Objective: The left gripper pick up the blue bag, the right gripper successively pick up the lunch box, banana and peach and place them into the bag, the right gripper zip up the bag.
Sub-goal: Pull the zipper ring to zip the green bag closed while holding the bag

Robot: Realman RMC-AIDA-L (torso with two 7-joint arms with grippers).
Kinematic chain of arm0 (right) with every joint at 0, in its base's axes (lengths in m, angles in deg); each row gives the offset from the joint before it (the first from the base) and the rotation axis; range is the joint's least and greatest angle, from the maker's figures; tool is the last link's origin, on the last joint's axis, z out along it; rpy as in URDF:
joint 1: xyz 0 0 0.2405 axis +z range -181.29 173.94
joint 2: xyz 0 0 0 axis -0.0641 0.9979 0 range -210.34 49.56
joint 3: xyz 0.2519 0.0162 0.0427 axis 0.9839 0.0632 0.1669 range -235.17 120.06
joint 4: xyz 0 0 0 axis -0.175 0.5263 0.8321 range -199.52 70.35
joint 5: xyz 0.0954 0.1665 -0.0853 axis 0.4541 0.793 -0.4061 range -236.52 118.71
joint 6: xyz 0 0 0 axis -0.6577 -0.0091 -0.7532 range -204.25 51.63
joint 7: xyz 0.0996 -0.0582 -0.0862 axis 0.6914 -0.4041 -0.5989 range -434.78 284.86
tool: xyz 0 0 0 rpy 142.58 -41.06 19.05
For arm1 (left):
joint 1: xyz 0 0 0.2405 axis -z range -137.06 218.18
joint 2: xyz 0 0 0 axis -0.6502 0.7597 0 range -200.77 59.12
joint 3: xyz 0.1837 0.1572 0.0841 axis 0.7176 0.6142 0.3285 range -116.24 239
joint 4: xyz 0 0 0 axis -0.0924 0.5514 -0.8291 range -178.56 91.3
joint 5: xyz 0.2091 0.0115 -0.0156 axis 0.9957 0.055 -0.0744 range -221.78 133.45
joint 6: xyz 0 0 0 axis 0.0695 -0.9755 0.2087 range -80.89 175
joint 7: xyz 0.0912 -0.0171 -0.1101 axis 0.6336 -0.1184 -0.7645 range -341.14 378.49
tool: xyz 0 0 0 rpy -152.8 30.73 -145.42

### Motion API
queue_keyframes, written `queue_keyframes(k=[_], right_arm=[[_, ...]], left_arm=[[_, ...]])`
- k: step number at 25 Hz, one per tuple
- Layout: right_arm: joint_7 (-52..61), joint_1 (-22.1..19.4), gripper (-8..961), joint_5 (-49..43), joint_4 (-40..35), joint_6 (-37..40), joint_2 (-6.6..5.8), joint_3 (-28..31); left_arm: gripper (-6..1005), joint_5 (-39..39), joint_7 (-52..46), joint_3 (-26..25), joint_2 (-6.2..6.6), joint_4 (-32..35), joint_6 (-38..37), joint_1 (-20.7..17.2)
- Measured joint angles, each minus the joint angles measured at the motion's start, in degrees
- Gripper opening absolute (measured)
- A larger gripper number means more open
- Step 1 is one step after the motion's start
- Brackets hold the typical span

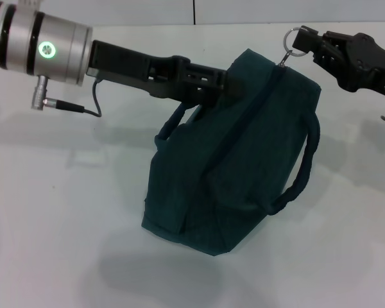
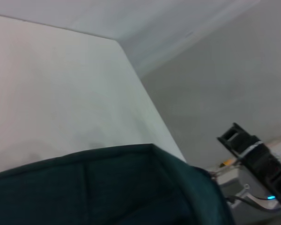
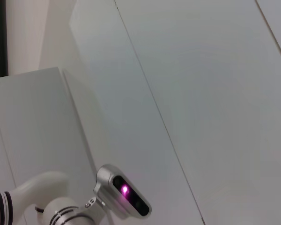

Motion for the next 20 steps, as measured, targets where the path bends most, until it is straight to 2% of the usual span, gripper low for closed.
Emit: queue_keyframes(k=[10, 20], right_arm=[[-0.1, 0.2, 20, 0.0, -0.2, 0.0, 0.0, 0.0], [-0.6, 0.3, 20, 0.0, -0.1, 0.7, 0.0, 0.0]], left_arm=[[893, 0.1, -1.9, 0.3, 0.01, 1.7, -0.6, 0.5], [890, 0.6, -1.9, 3.9, -0.32, 1.7, 1.1, 0.6]])
